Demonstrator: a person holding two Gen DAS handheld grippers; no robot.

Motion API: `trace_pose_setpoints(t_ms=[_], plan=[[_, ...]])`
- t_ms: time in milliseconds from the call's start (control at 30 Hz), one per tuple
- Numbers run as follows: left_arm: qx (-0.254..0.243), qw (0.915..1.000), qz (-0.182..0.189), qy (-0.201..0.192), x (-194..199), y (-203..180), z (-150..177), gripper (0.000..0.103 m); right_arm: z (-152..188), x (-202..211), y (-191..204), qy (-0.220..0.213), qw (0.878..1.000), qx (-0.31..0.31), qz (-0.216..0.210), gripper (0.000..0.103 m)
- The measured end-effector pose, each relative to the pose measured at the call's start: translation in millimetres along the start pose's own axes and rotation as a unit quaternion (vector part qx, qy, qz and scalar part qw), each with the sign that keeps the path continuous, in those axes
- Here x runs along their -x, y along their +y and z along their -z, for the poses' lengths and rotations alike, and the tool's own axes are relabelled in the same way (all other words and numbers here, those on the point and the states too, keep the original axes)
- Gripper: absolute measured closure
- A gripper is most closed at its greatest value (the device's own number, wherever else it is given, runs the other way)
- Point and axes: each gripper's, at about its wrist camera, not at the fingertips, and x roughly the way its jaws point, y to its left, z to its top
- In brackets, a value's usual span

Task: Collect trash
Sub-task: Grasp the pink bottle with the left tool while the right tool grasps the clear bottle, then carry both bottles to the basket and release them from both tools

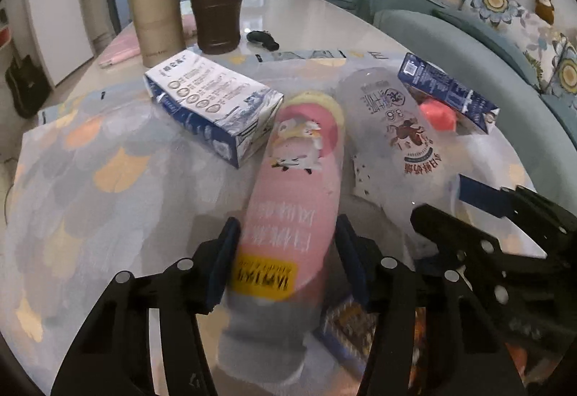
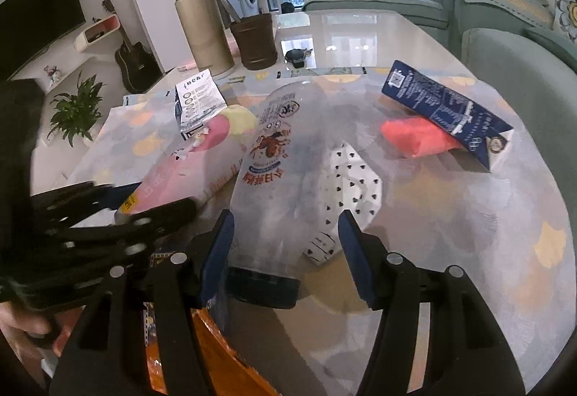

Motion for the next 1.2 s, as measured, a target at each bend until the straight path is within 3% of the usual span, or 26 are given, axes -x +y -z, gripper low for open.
trace_pose_setpoints(t_ms=[167,233,500,733,800,1033,1133,1200], plan=[[0.035,0.9990,0.016,-0.022,2.4,4.1,4.1,0.054,-5.7,-6.1,-5.1,0.002,1.000,-0.017,-0.009,0.047],[0.045,0.9983,0.021,-0.029,4.1,6.3,5.3,0.056,-6.4,-7.3,-8.7,0.006,0.999,-0.023,-0.023,0.053],[0.083,0.9949,0.023,-0.053,32.3,13.1,12.6,0.057,8.2,21.0,-30.9,0.011,0.999,-0.038,-0.022,0.054],[0.089,0.9941,0.028,-0.056,48.4,3.2,25.7,0.057,51.1,68.9,-58.7,0.046,0.998,-0.028,0.017,0.053],[0.083,0.9951,0.022,-0.049,46.2,-1.6,29.0,0.057,64.2,82.4,-69.2,0.046,0.998,-0.042,0.010,0.053],[0.067,0.9967,-0.006,-0.045,41.3,-4.2,30.2,0.054,50.5,84.5,-77.0,0.043,0.996,-0.065,0.054,0.026],[0.070,0.9960,-0.018,-0.053,38.8,-4.2,30.9,0.041,41.8,70.6,-72.5,0.044,0.993,-0.061,0.087,0.026],[0.074,0.9955,-0.027,-0.052,34.1,-4.4,32.4,0.040,38.6,61.0,-72.5,0.044,0.993,-0.061,0.091,0.026]])
